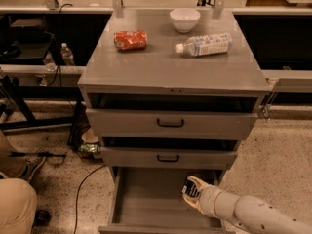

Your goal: Pick rxbar blueberry from bottom drawer and place on counter

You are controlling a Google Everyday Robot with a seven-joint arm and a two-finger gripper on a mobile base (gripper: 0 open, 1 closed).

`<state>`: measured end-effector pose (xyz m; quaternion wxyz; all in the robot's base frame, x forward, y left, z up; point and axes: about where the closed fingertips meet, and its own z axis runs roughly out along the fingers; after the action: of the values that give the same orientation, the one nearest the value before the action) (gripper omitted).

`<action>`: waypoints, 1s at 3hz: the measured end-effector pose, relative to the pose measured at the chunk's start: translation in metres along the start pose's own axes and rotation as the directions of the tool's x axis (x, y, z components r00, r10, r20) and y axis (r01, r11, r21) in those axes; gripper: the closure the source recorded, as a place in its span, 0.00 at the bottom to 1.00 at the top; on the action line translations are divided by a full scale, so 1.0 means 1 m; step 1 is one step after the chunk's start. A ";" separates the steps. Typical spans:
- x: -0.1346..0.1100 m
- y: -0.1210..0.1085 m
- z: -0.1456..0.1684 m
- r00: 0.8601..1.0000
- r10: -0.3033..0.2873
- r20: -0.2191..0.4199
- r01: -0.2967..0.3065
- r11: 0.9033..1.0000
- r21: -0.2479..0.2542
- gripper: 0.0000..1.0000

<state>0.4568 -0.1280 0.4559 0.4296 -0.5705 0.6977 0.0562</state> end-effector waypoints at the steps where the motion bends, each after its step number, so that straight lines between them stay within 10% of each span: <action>1: -0.025 -0.037 -0.032 0.996 -0.070 0.051 0.066 0.995 0.073 1.00; 3: -0.105 -0.144 -0.129 0.957 -0.276 0.089 0.233 0.916 0.326 1.00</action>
Offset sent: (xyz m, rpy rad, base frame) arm 0.0516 -0.0594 0.2136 0.0052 -0.4377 -0.0022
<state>0.5073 -0.1725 0.6652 0.5635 -0.5764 0.5872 -0.0733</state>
